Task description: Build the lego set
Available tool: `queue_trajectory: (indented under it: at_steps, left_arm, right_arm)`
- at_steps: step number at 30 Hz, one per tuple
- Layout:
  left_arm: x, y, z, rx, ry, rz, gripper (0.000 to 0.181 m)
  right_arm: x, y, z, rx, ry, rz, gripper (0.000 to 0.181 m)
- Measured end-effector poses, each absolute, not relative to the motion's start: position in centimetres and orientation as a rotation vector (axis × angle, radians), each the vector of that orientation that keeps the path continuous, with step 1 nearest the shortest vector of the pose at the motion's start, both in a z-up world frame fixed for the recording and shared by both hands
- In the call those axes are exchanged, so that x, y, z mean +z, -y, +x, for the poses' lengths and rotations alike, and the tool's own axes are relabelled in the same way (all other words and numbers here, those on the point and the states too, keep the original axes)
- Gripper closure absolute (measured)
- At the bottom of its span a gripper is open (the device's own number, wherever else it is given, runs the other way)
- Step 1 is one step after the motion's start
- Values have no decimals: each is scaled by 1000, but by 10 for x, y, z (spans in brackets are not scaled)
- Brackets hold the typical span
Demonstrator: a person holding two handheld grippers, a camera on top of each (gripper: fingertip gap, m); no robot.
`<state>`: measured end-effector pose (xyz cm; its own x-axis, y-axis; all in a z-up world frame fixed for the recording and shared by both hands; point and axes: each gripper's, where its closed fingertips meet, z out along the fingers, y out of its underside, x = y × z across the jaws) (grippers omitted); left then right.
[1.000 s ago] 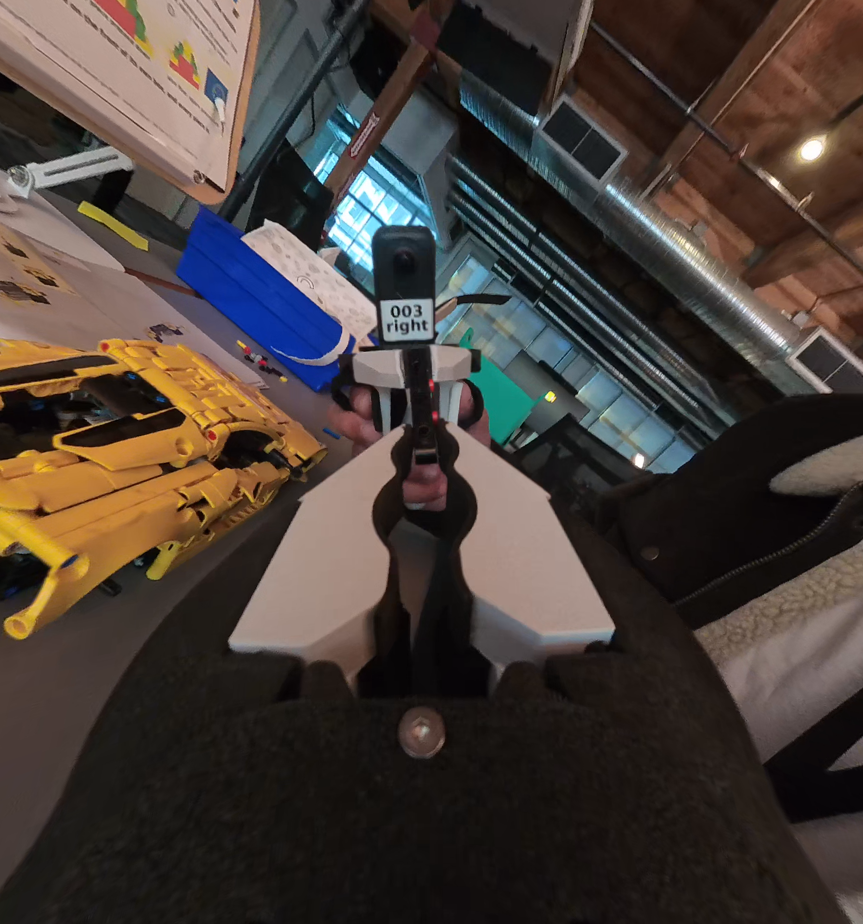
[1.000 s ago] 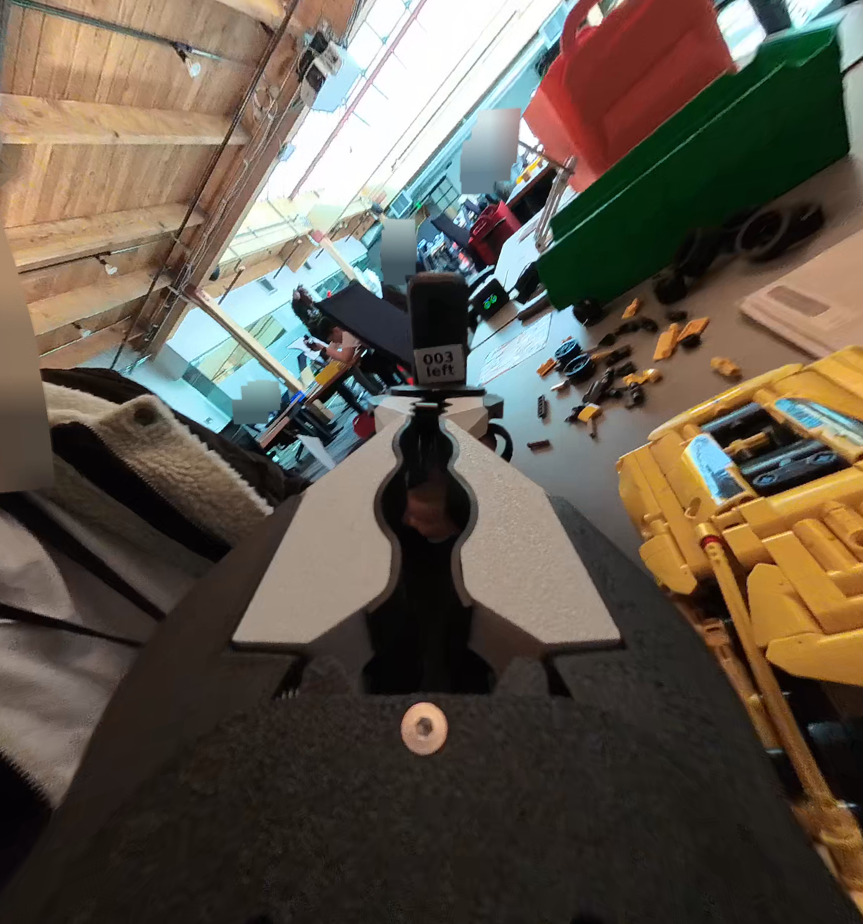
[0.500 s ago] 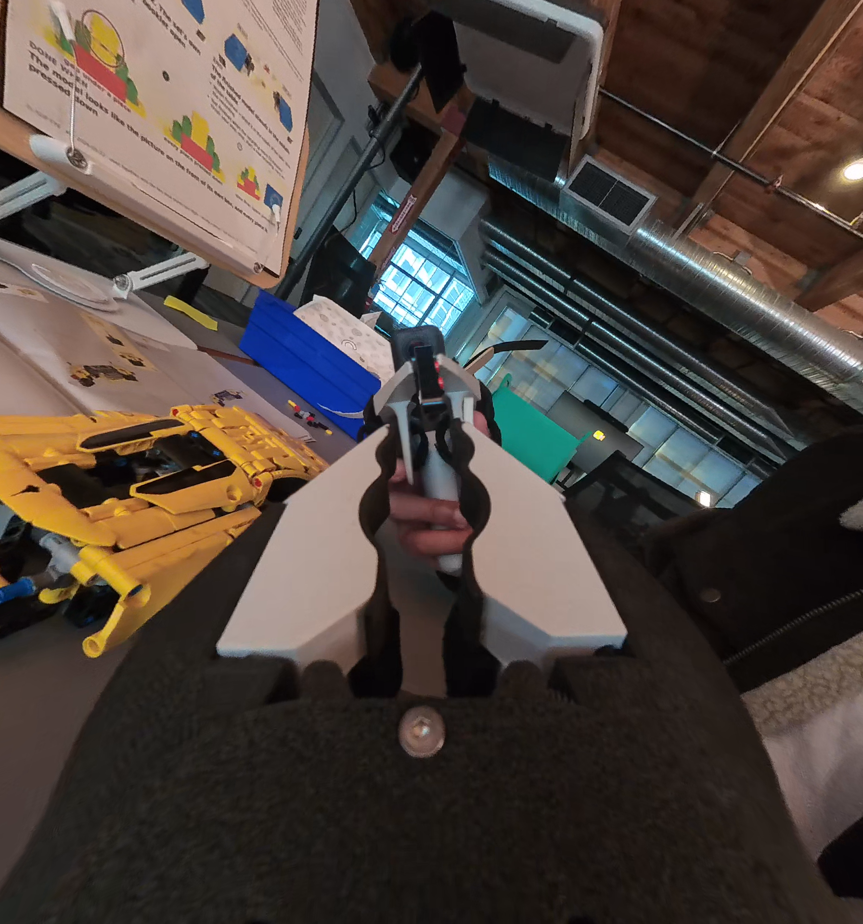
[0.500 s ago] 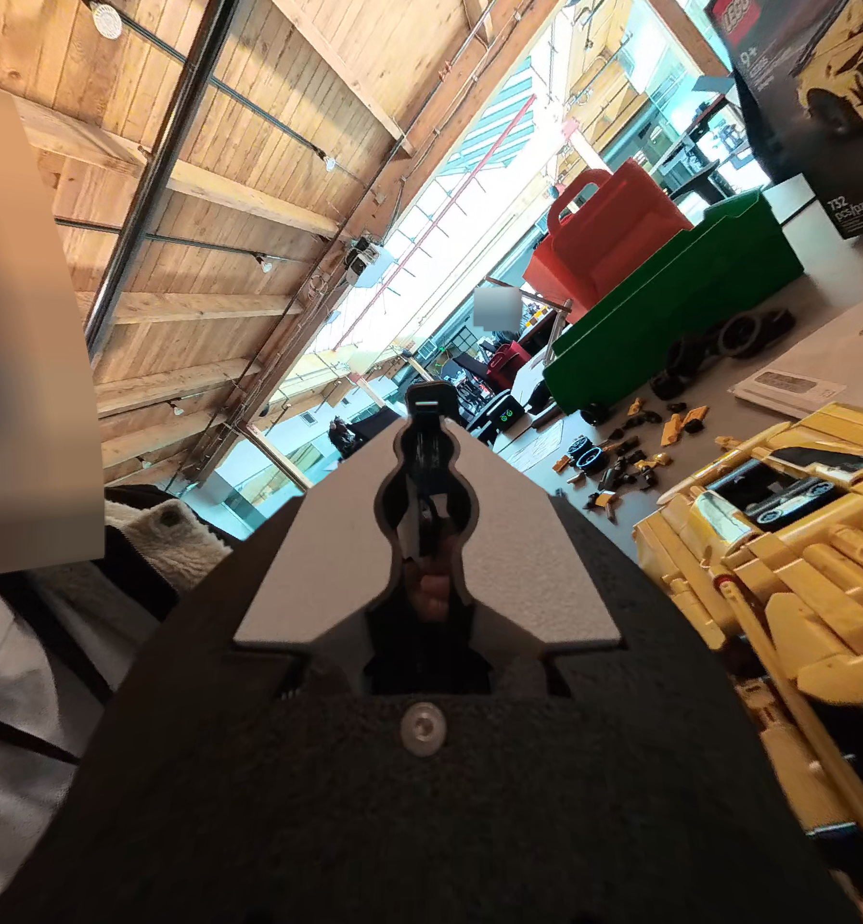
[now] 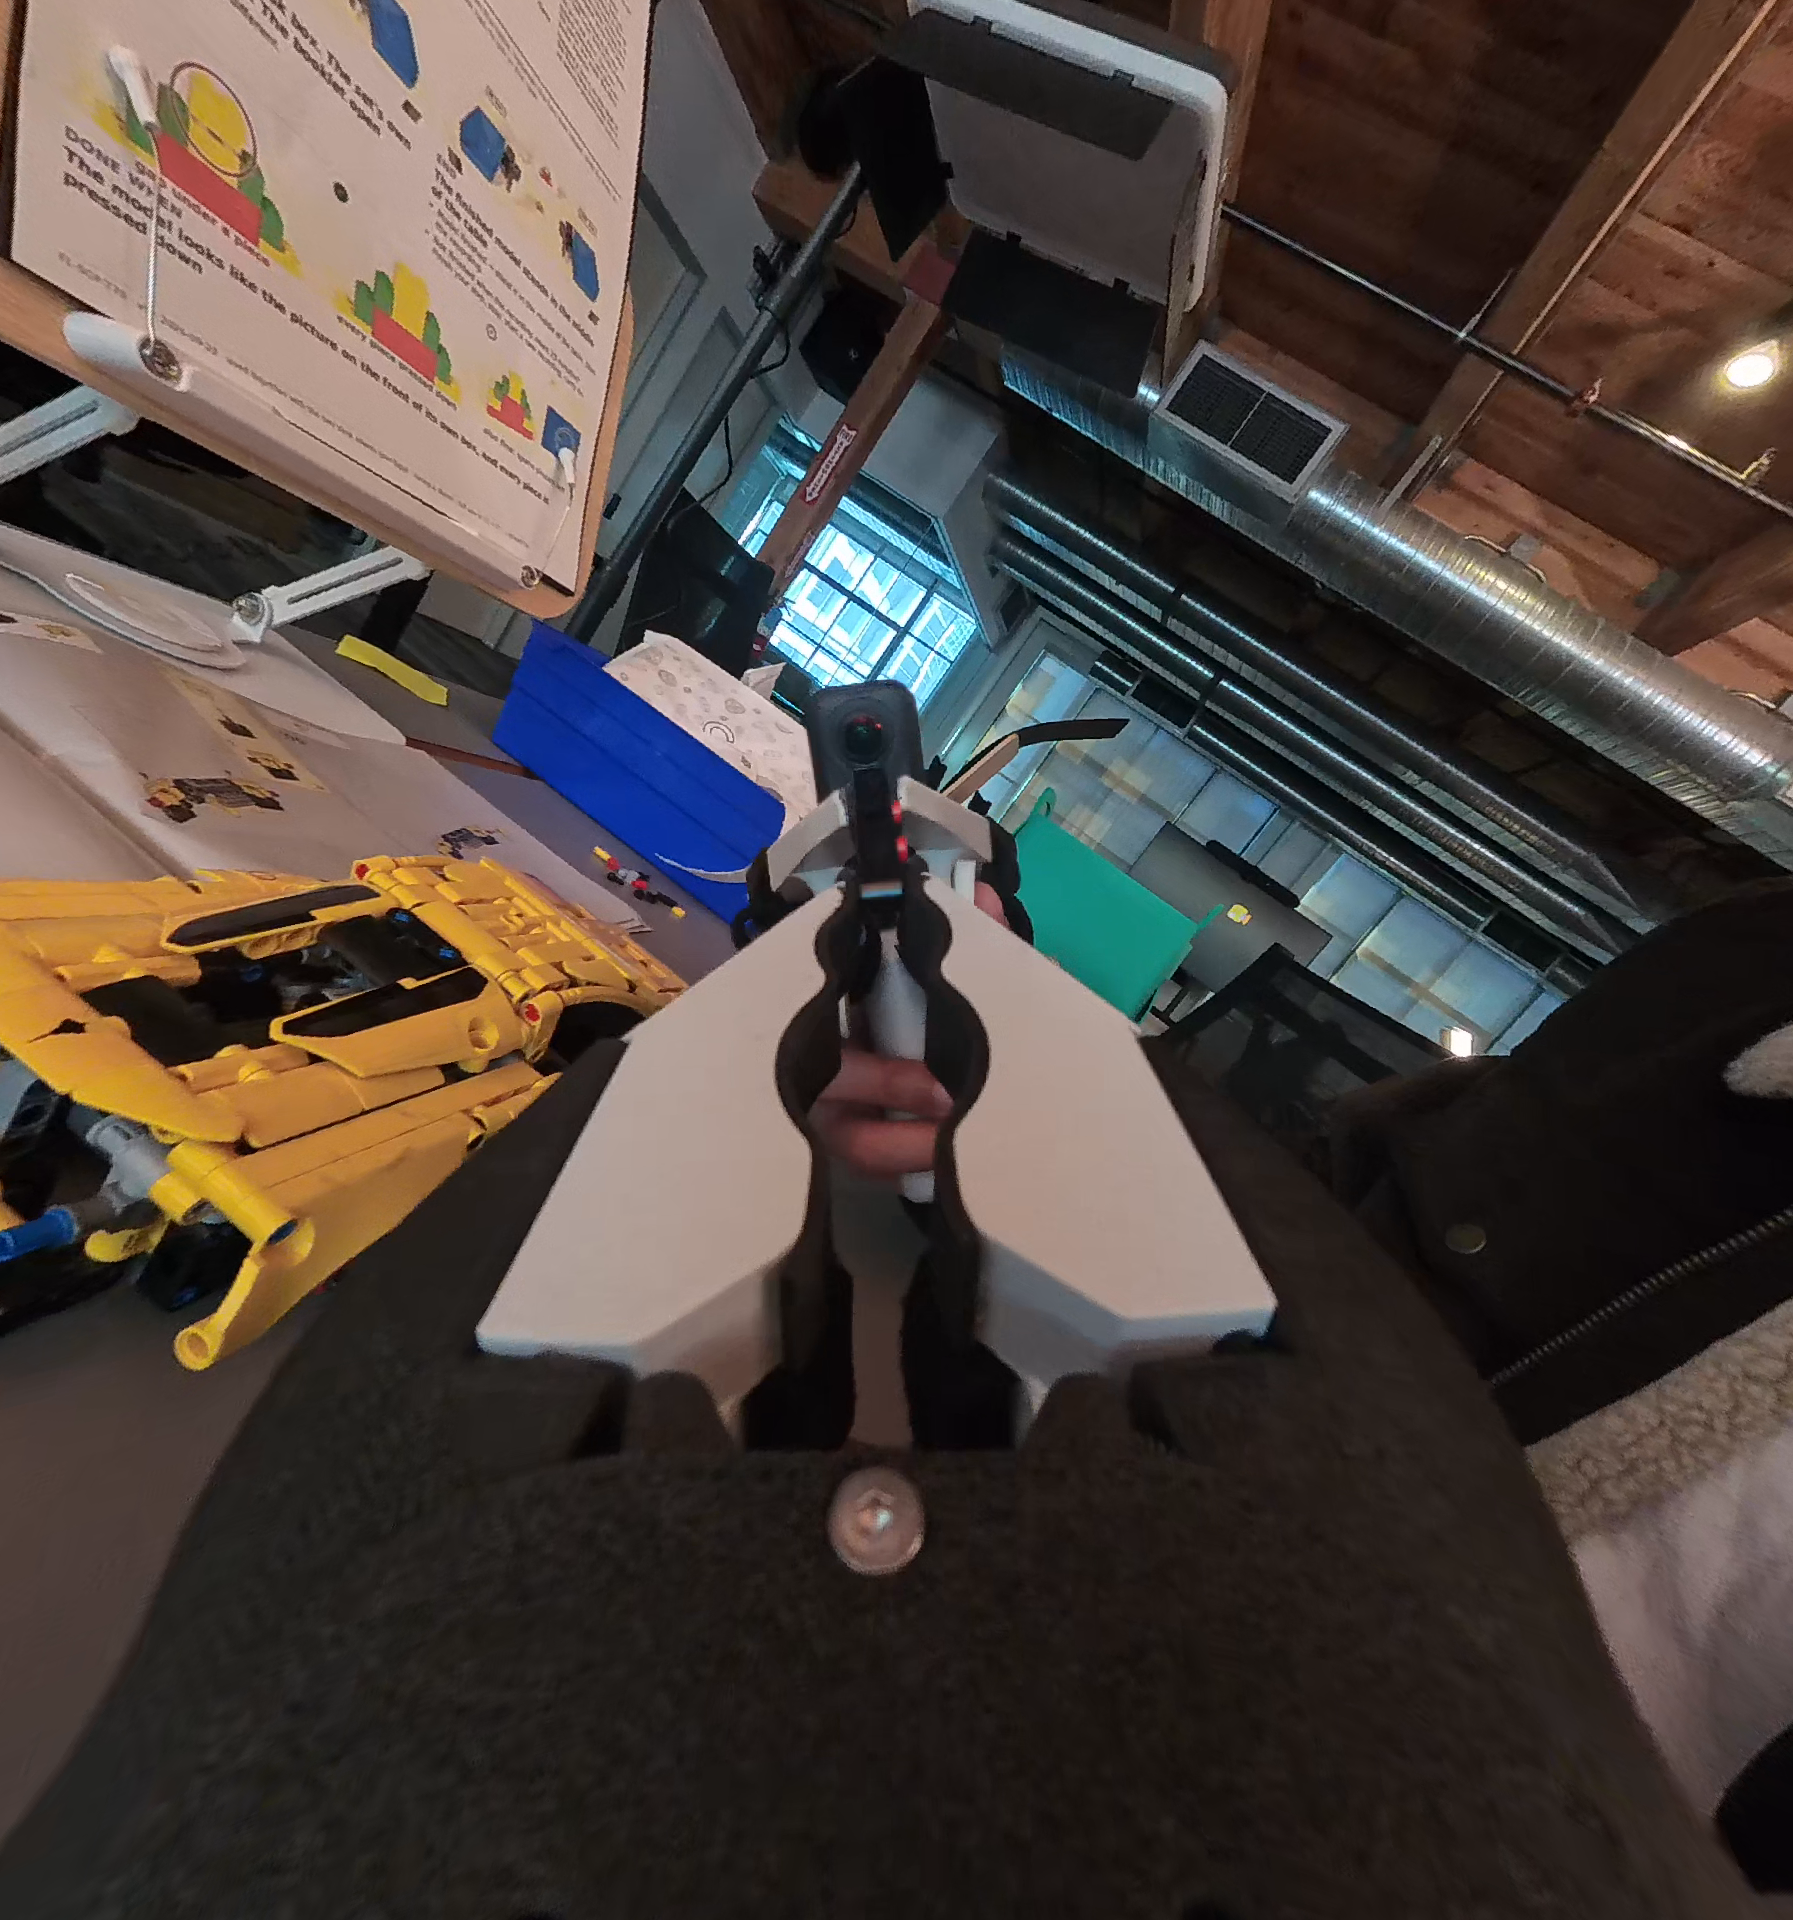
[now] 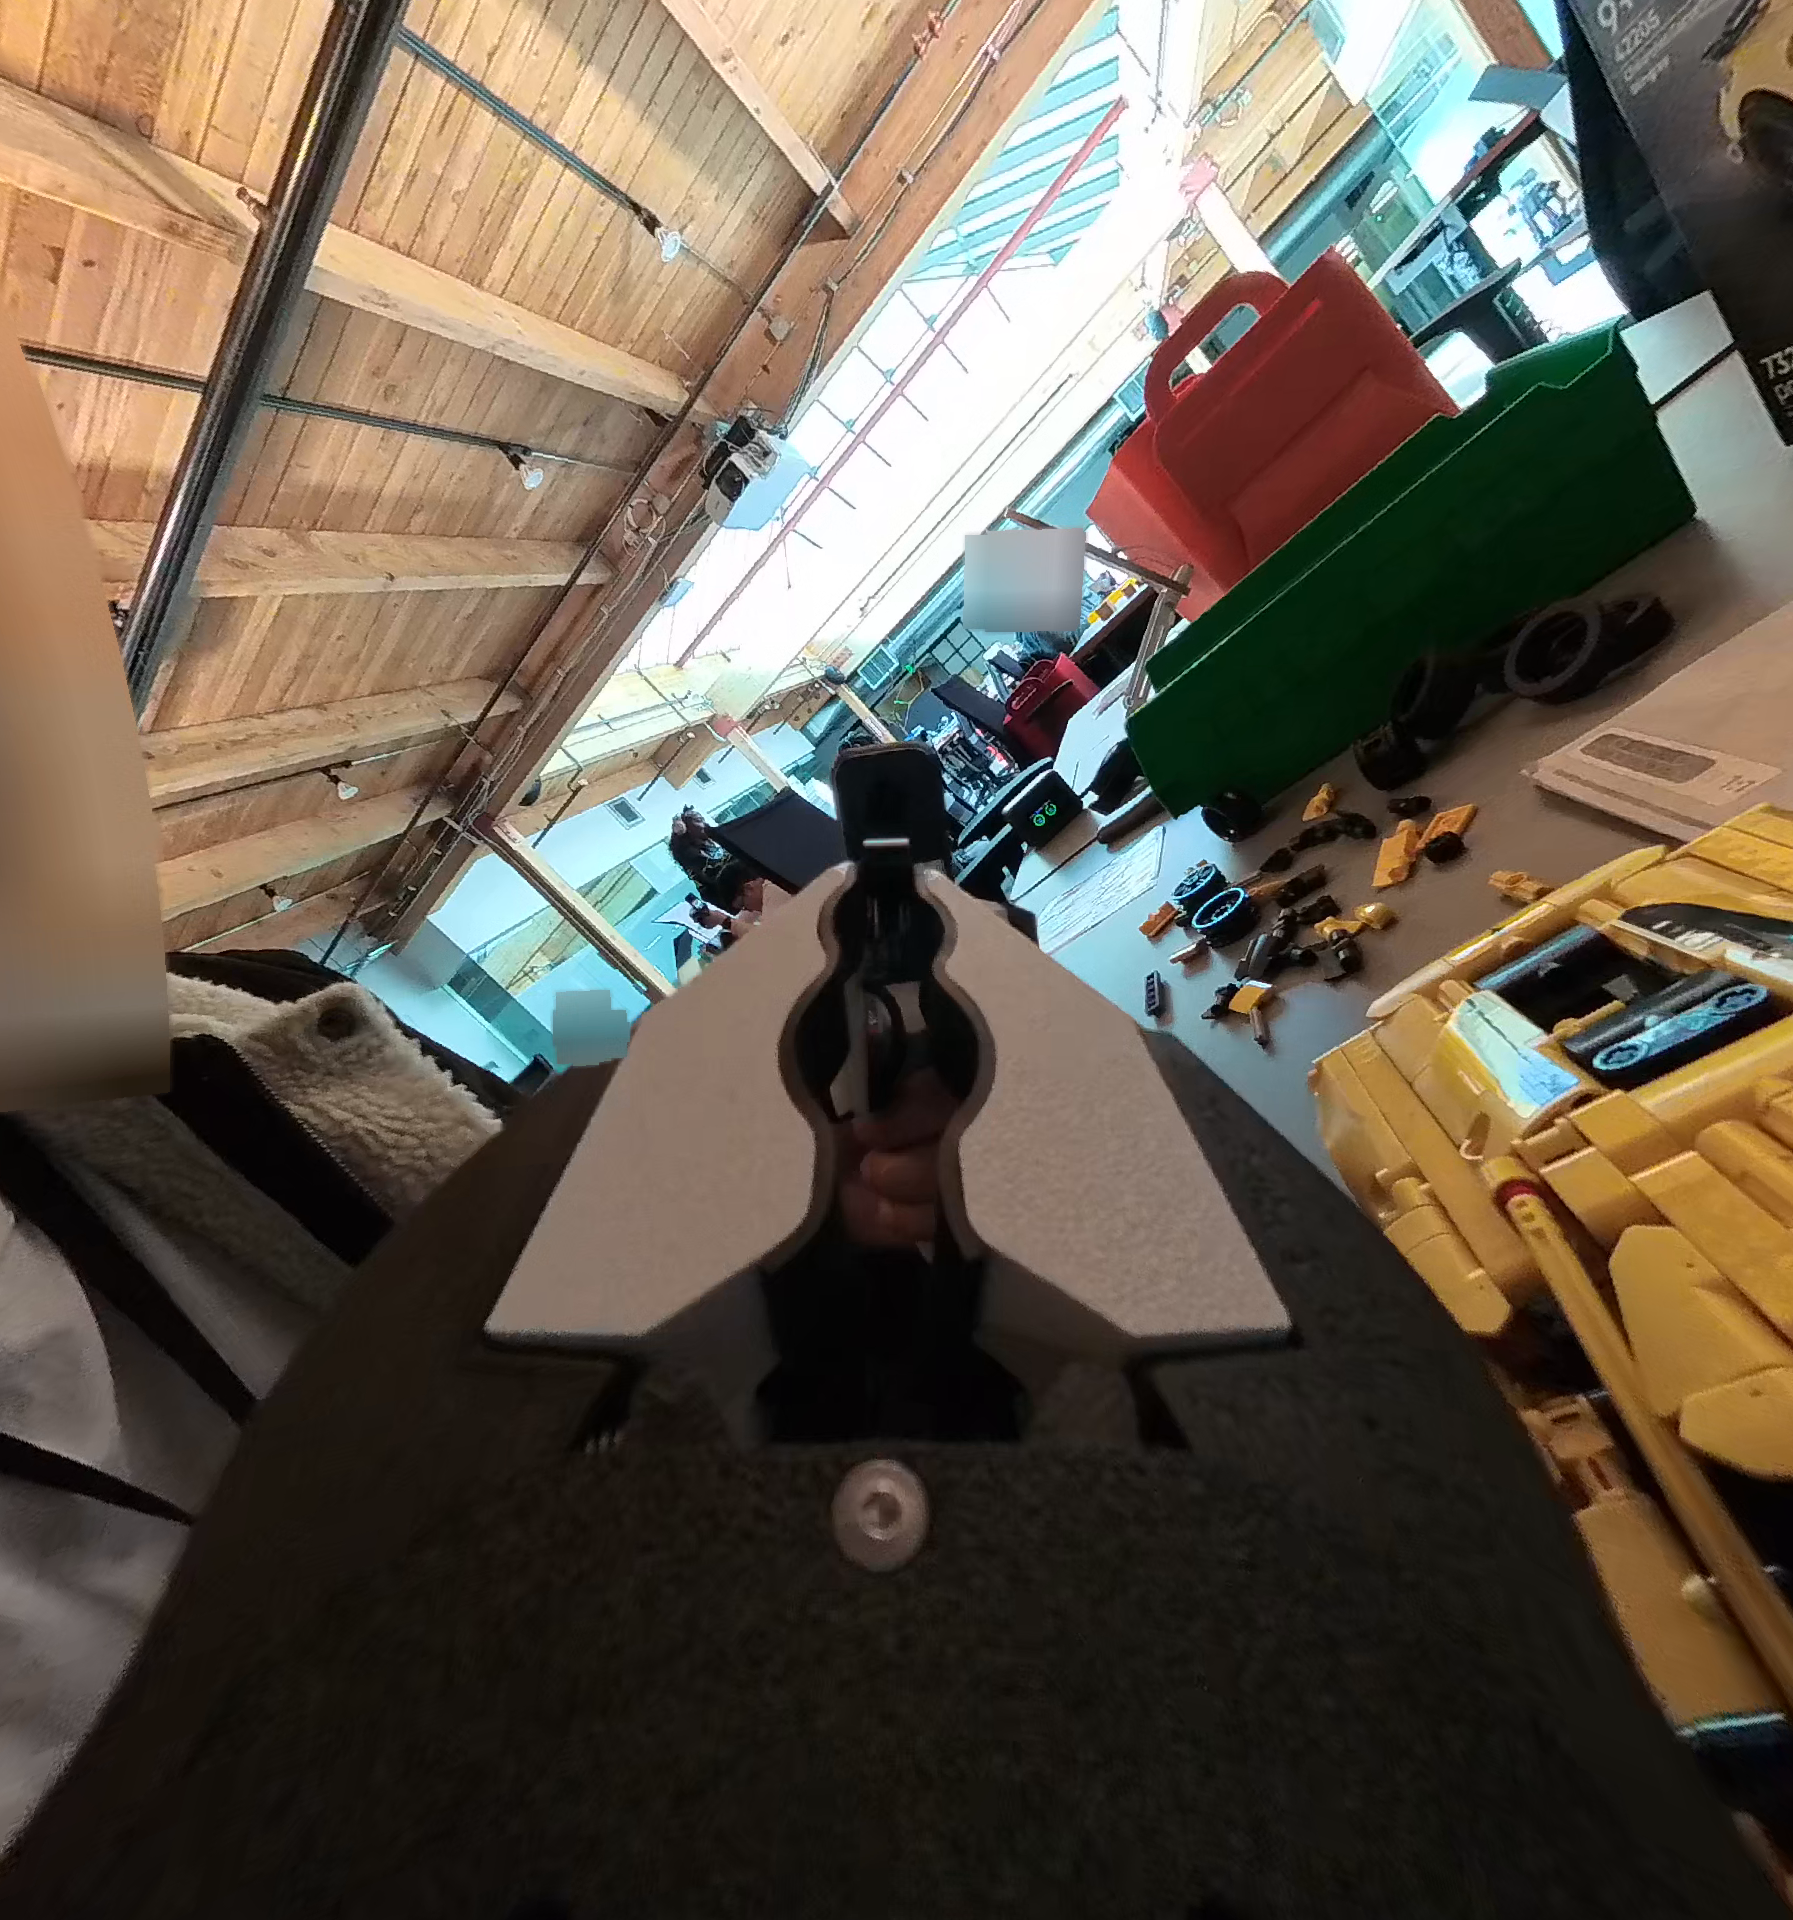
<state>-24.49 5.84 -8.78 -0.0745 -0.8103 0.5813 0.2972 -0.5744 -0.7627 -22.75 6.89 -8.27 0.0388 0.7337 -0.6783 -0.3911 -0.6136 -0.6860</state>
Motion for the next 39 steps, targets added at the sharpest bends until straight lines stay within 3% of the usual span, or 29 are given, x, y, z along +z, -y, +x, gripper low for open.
queue_trajectory:
  at_steps: [12,17,28,39]
  left_arm:
    - [-90,-58,-245,-1693,-627,-1419,174]
    - [-89,-63,-251,-1647,-622,-1435,174]
    - [-82,-174,-267,-1181,-863,-1636,174]
    - [-146,-258,-288,-1123,-823,-1727,174]
  right_arm:
    - [-84,-68,-228,1675,379,-1523,175]
    - [-76,-86,-195,1428,320,-1549,153]
    - [-79,-115,-100,1136,98,-1607,160]
    - [-108,-128,-80,919,156,-1705,164]
